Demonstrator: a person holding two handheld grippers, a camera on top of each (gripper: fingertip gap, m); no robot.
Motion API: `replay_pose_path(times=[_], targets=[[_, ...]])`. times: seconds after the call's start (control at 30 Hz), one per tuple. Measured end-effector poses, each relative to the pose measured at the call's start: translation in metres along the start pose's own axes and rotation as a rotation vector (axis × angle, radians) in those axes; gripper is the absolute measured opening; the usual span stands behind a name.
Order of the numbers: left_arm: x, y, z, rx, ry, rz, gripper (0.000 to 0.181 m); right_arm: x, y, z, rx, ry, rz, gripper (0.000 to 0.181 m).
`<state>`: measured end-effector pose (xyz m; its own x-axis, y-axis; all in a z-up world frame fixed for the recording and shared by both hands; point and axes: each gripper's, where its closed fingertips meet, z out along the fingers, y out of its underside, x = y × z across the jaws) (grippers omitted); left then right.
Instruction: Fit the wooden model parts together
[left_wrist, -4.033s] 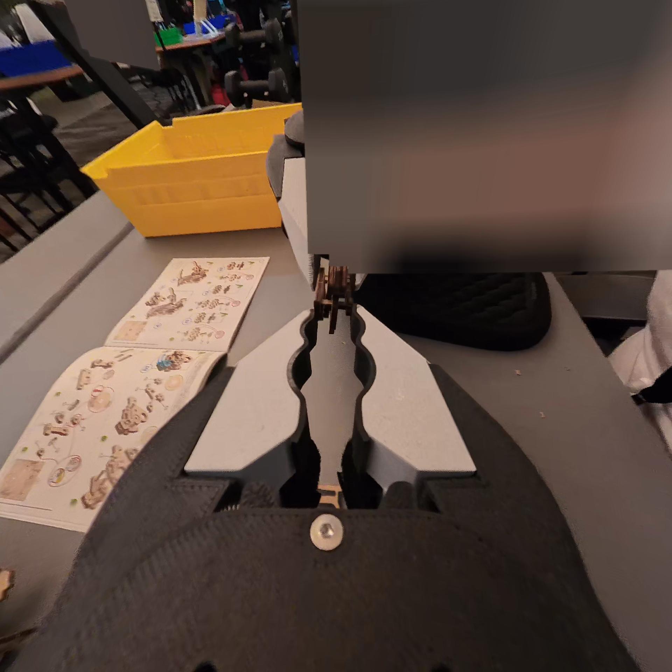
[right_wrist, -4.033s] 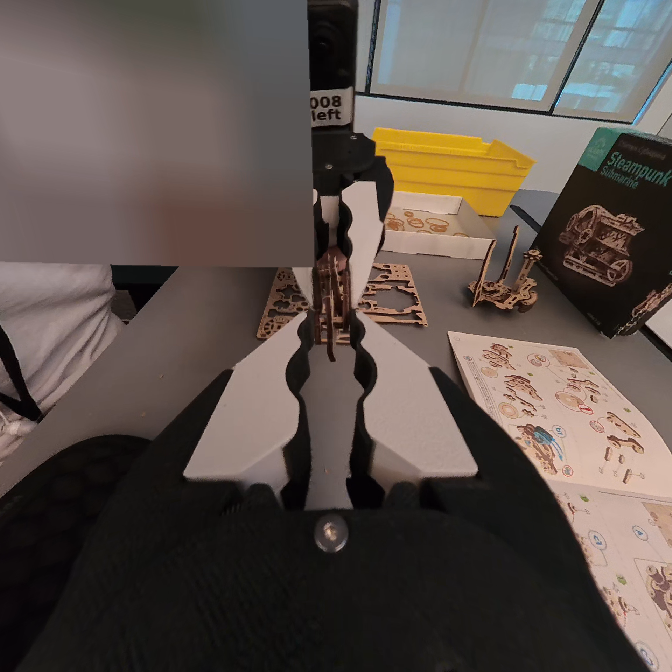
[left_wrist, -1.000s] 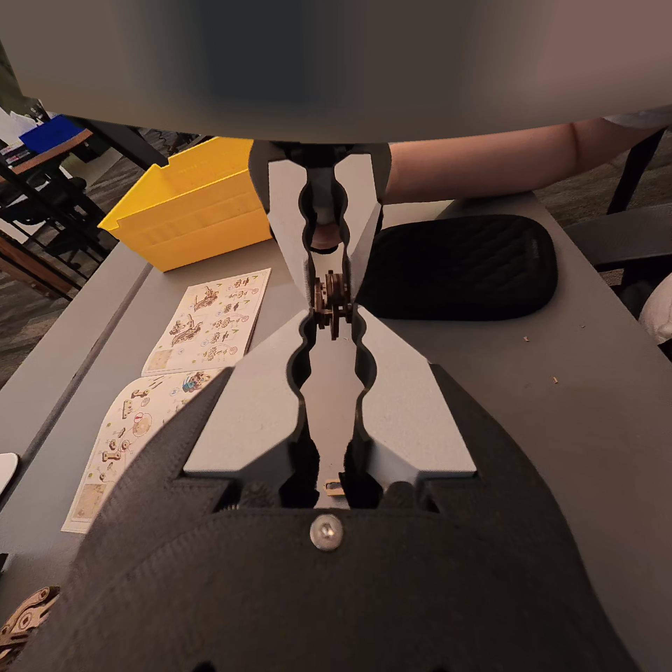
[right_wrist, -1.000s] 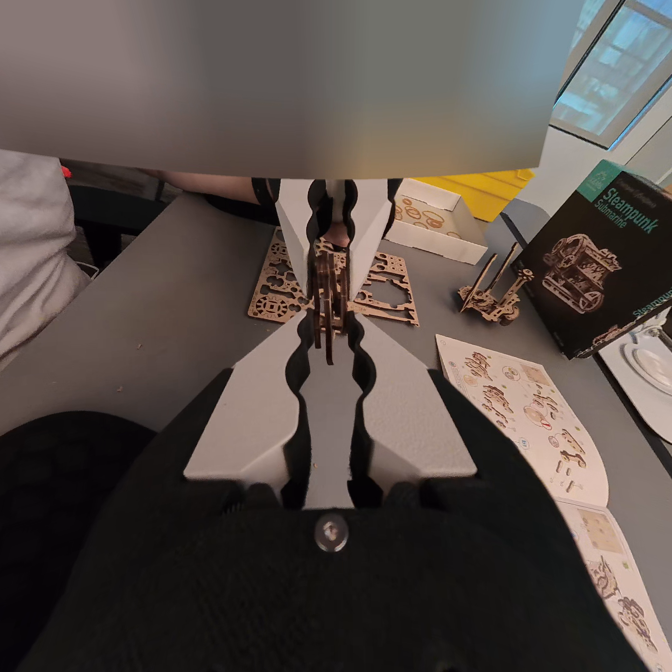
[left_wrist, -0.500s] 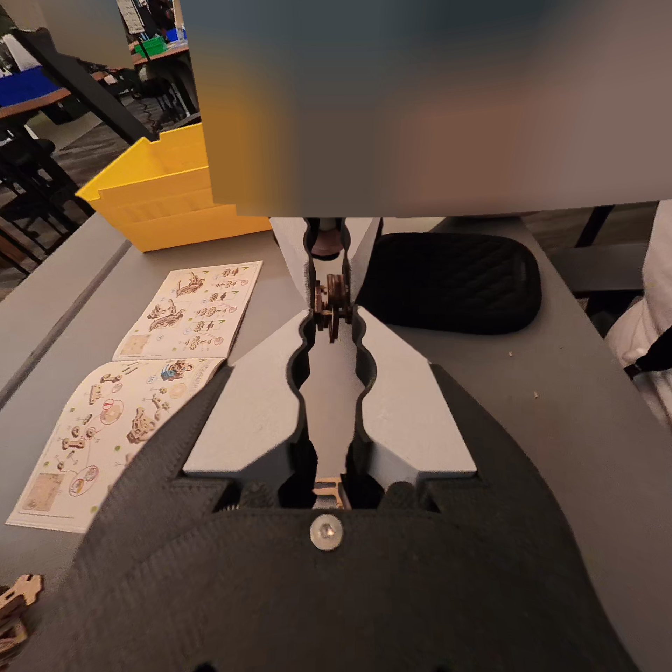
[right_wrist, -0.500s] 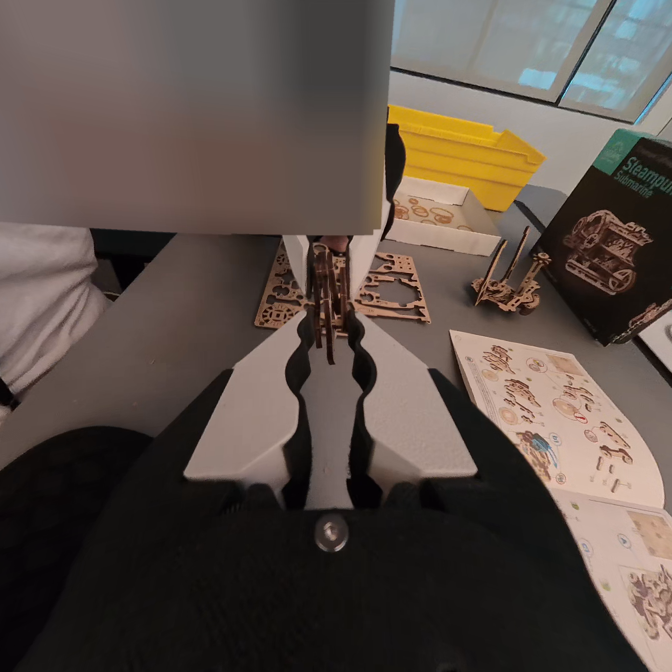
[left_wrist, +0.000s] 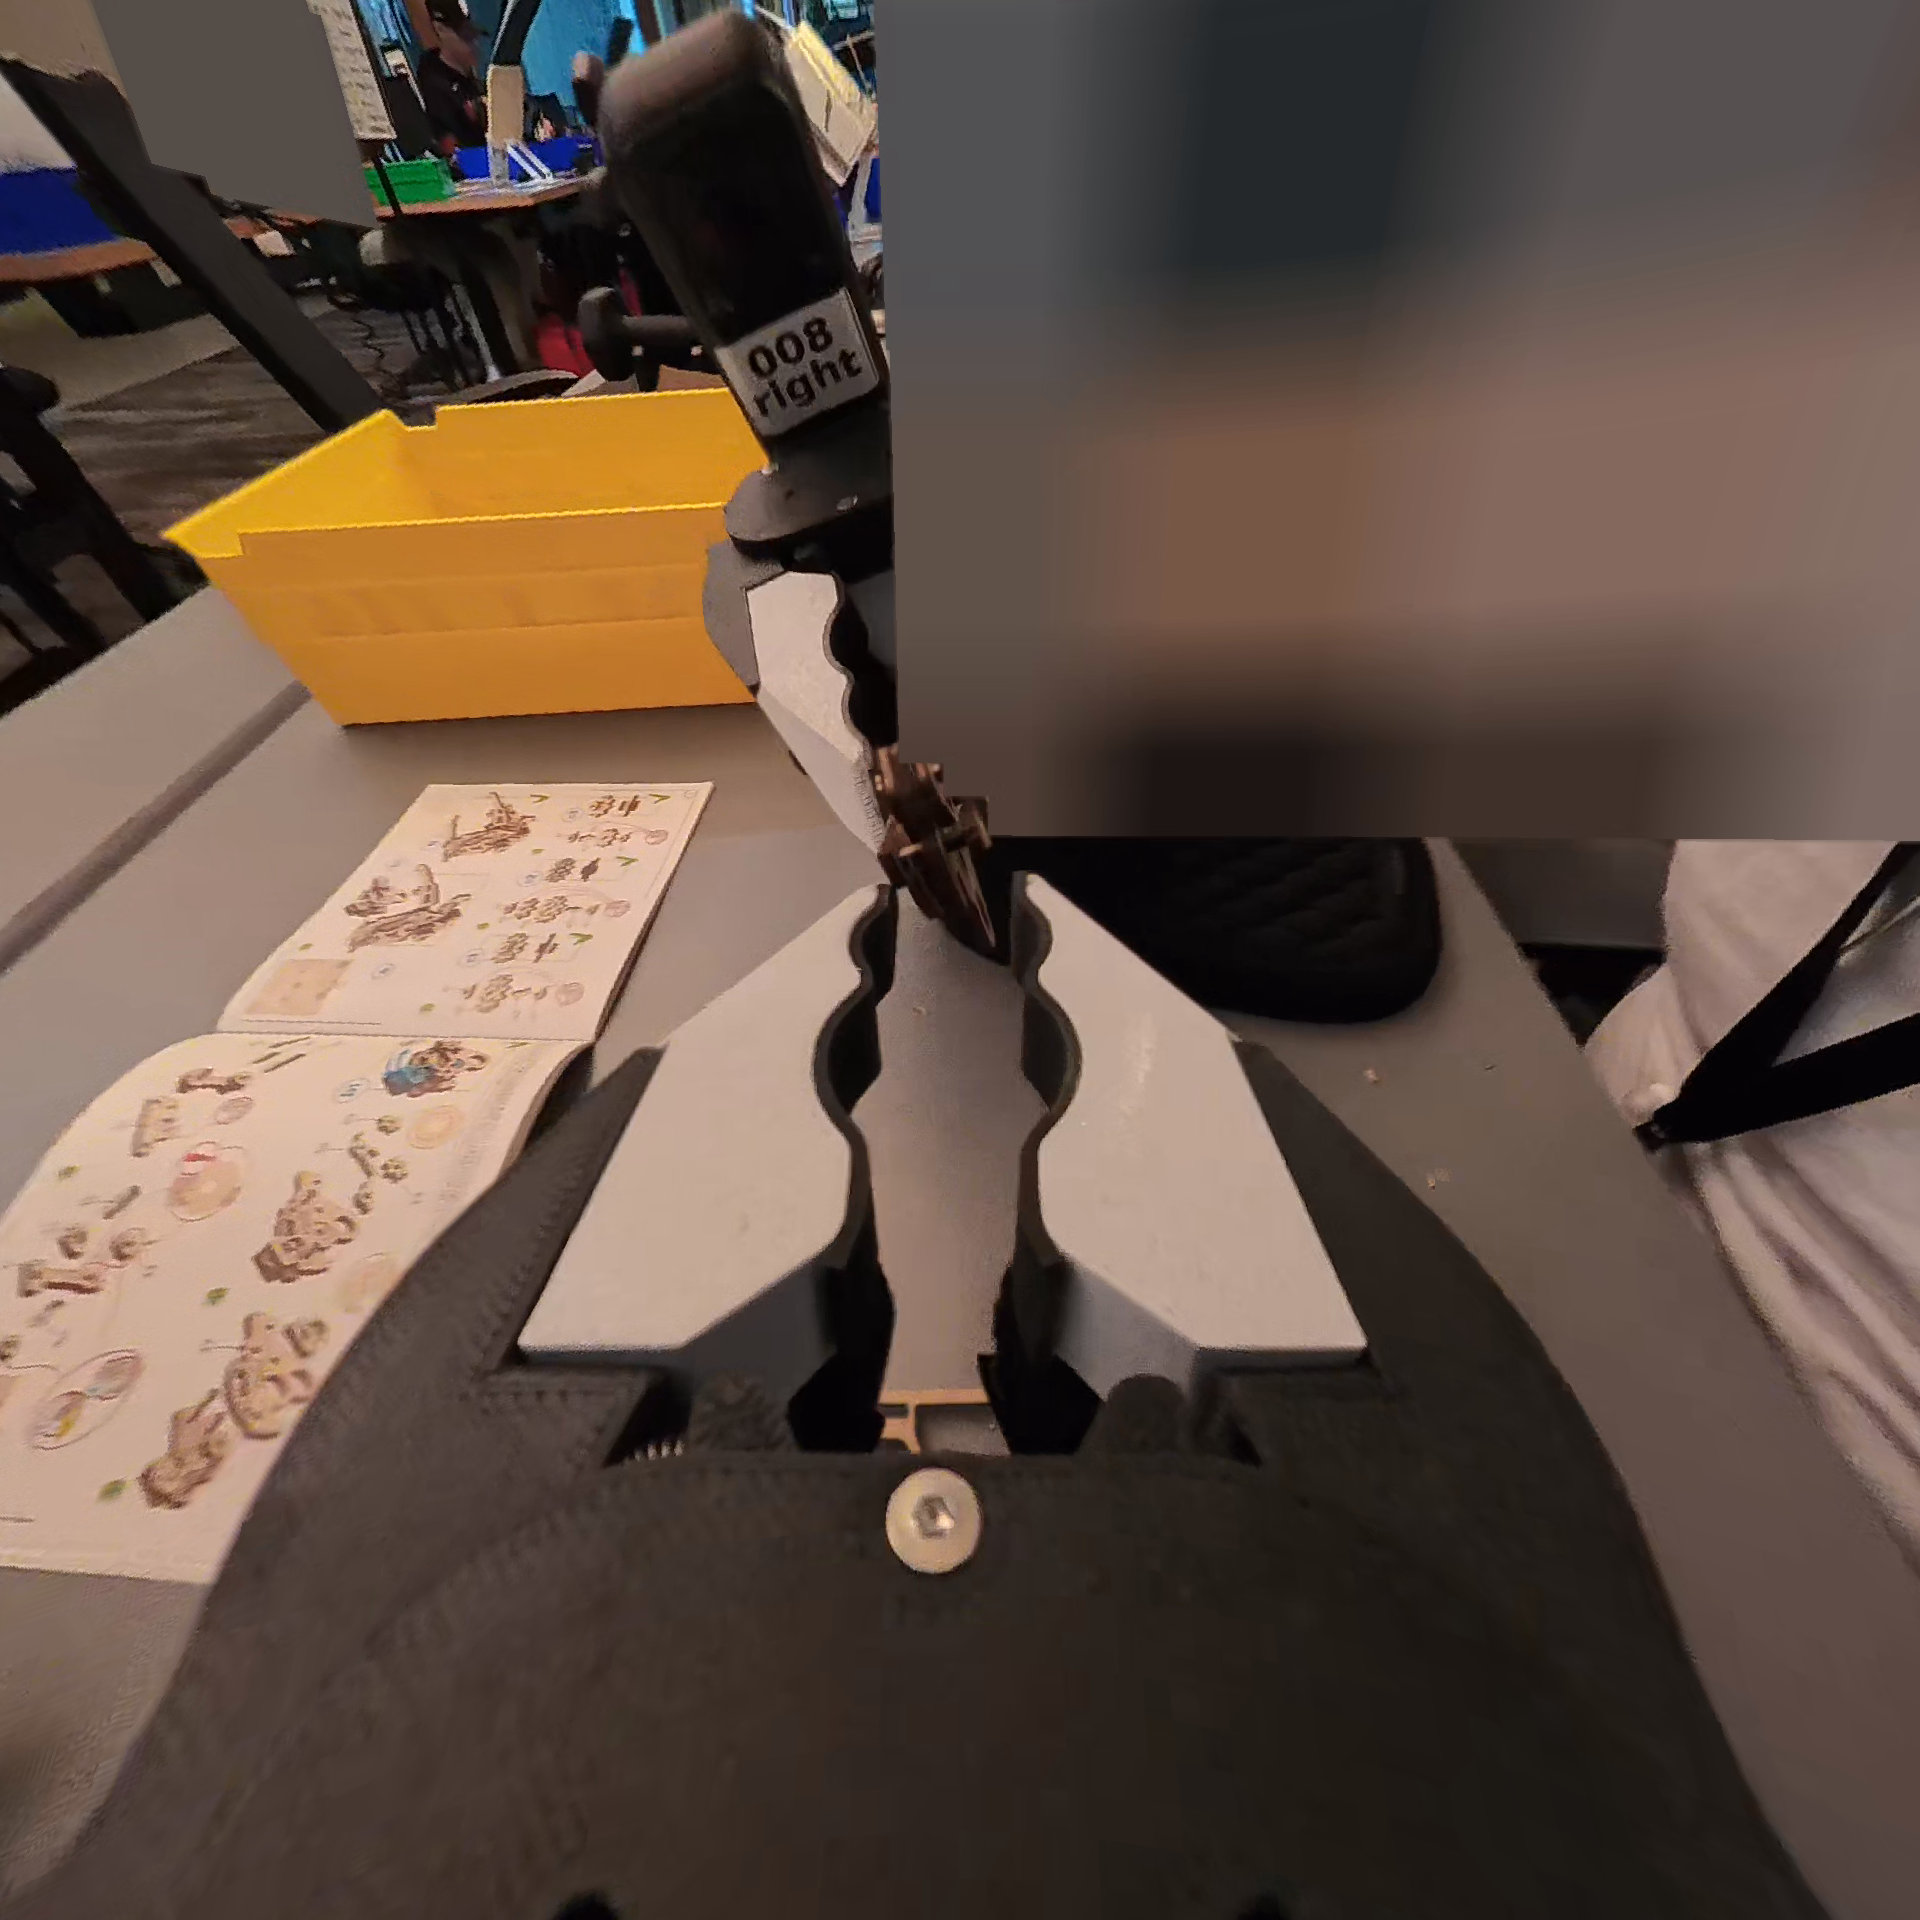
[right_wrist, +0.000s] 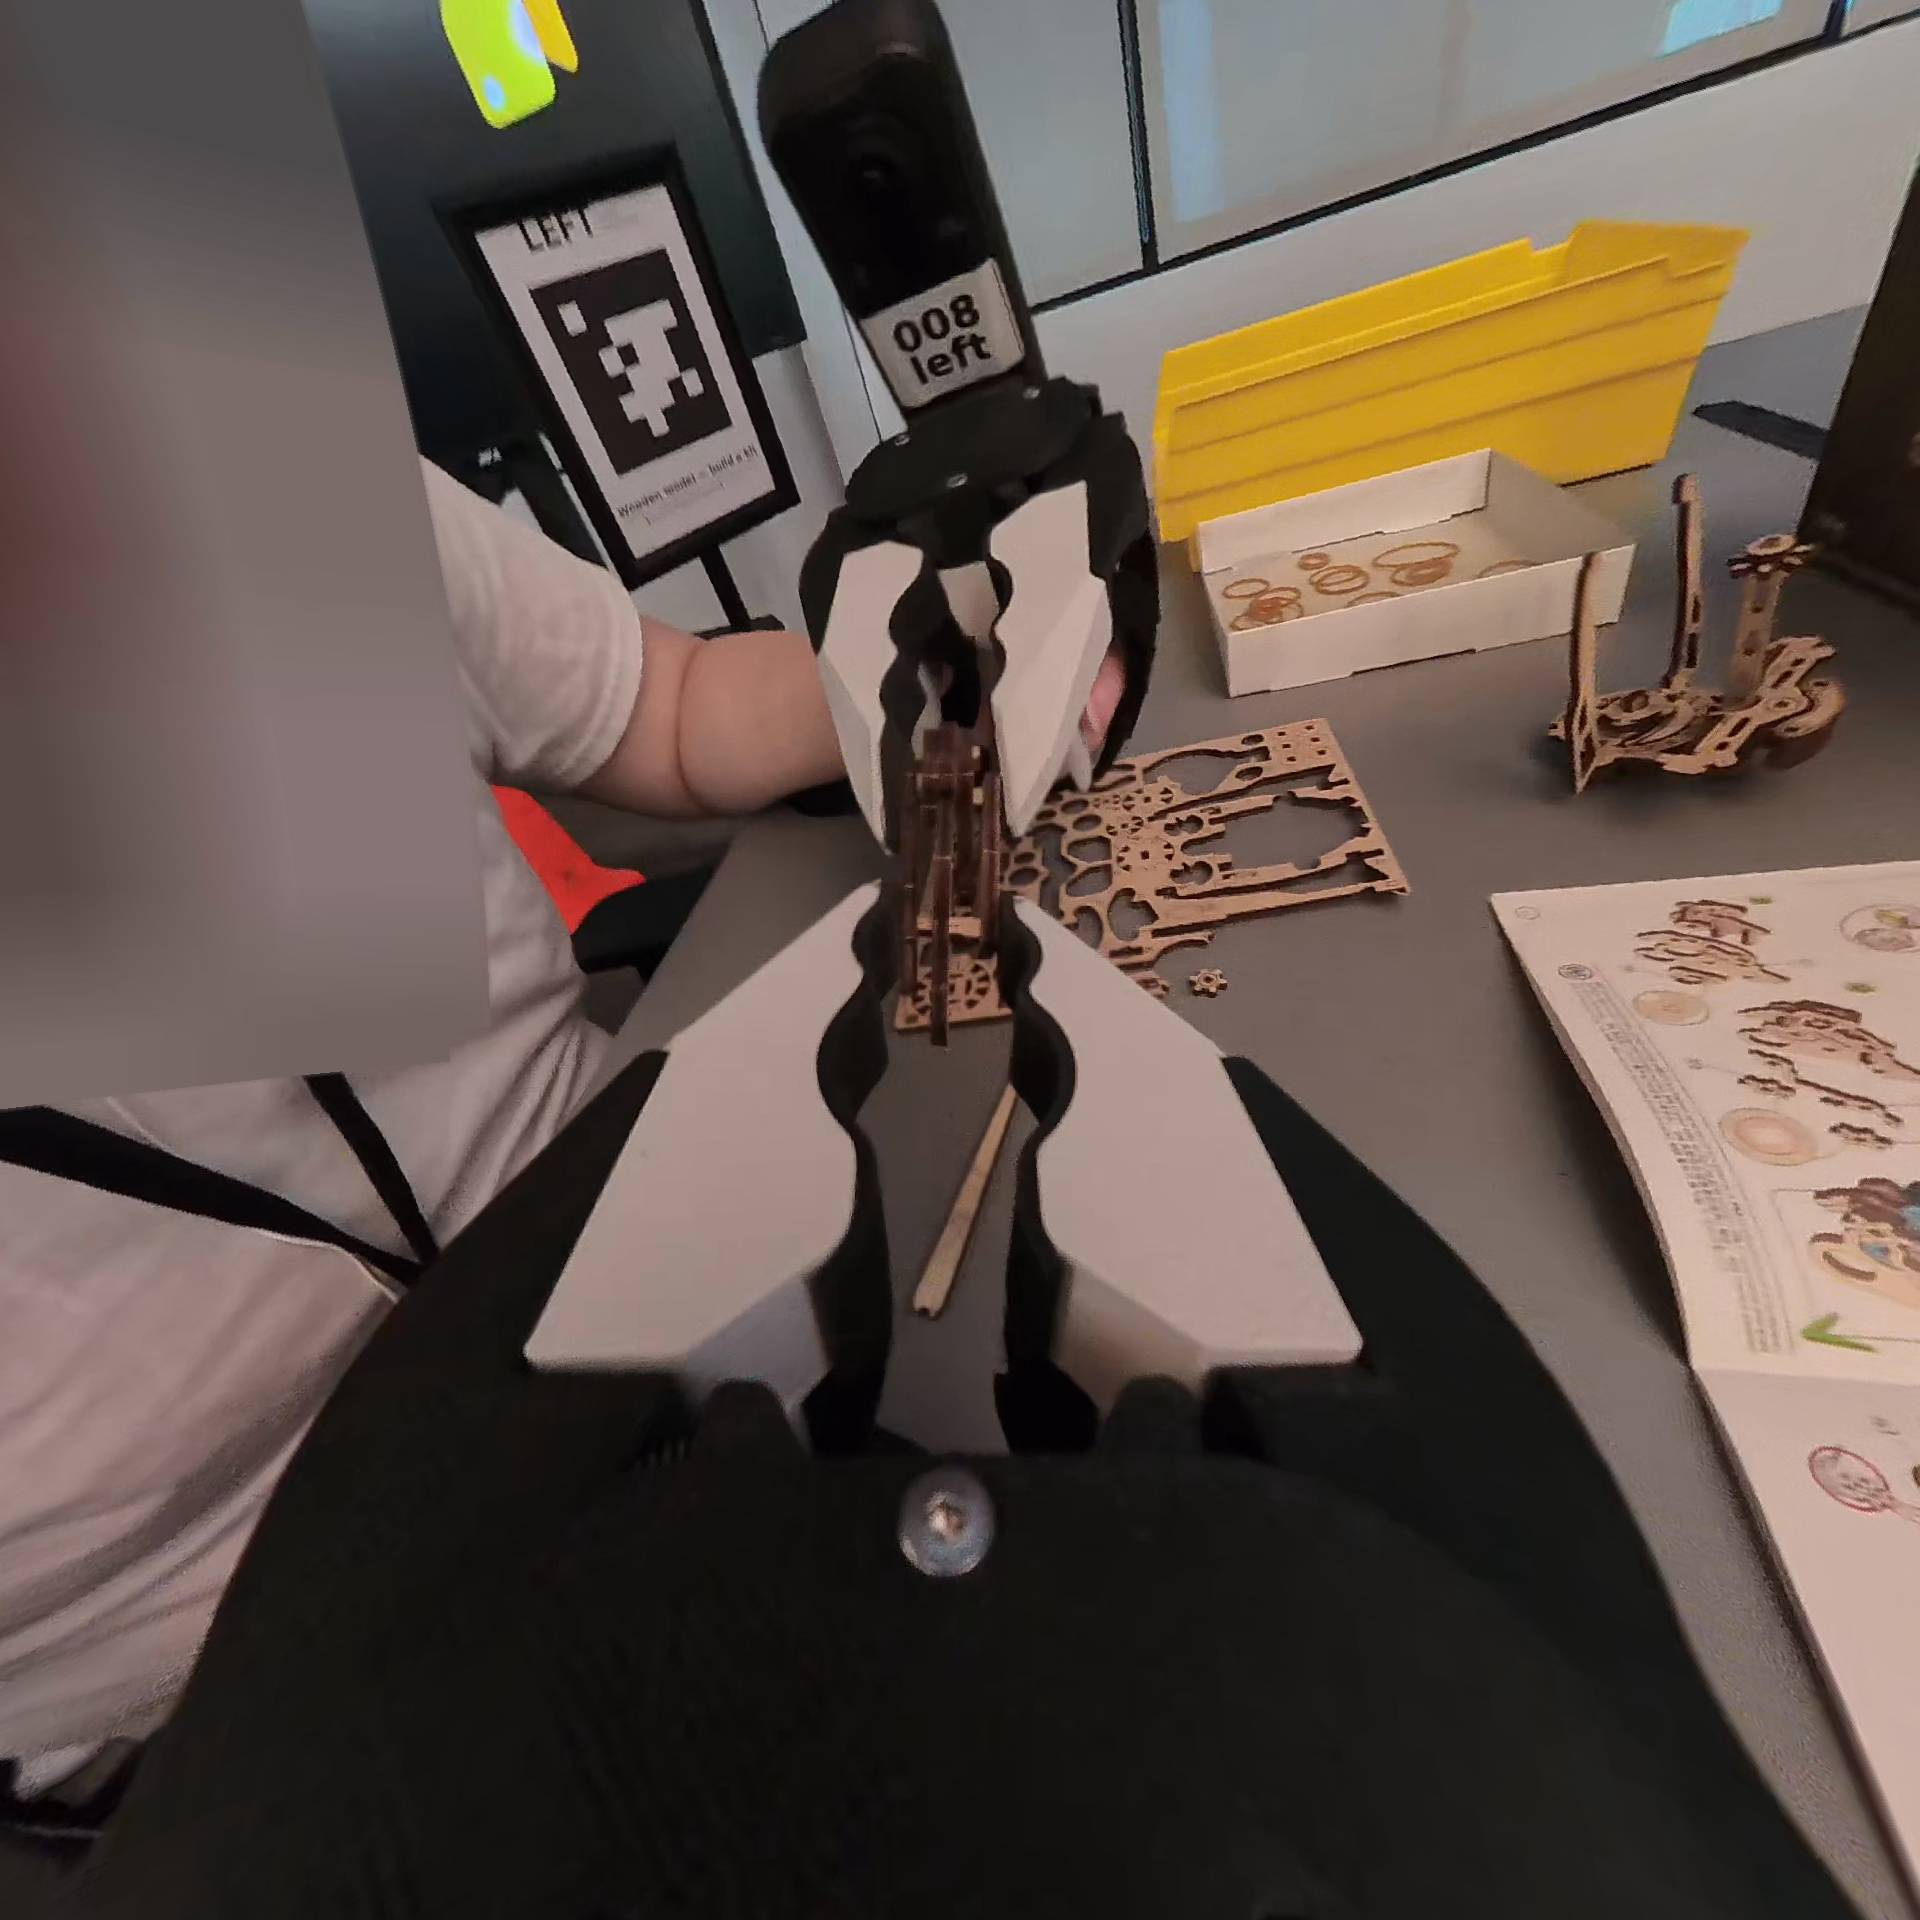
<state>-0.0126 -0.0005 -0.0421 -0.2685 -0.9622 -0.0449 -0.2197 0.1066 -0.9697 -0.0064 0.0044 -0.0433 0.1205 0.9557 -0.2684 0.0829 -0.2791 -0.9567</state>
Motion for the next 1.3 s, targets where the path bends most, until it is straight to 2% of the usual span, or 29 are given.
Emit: replay_pose_path(times=[0.13, 0.27, 0.4, 0.5, 0.67, 0.83, 1.17, 1.3], targets=[[-0.006, -0.004, -0.003, 0.045, 0.02, -0.126, 0.022, 0.006, -0.001, -0.003, 0.014, 0.003, 0.077, 0.015], [-0.014, -0.004, -0.005, 0.055, -0.009, -0.171, 0.024, 0.01, -0.001, -0.005, 0.025, 0.004, 0.123, 0.015], [-0.015, -0.001, -0.001, 0.051, 0.024, -0.264, 0.03, 0.012, 0.002, -0.004, 0.012, 0.009, 0.134, 0.015], [-0.014, -0.001, 0.001, 0.064, 0.047, -0.308, 0.027, 0.012, 0.004, -0.002, -0.001, 0.018, 0.125, 0.015], [-0.015, 0.003, 0.003, 0.032, 0.011, -0.259, 0.018, 0.013, 0.005, 0.0, -0.013, 0.037, 0.106, 0.015], [-0.016, 0.003, 0.003, 0.03, 0.002, -0.247, 0.017, 0.014, 0.006, 0.001, -0.024, 0.061, 0.06, 0.015], [-0.01, -0.002, 0.001, -0.008, -0.047, -0.054, 0.017, 0.008, 0.001, 0.003, 0.003, 0.1, -0.197, 0.015], [-0.009, 0.001, 0.004, -0.025, -0.051, -0.052, 0.017, 0.007, -0.011, 0.002, 0.046, 0.146, -0.243, 0.025]])
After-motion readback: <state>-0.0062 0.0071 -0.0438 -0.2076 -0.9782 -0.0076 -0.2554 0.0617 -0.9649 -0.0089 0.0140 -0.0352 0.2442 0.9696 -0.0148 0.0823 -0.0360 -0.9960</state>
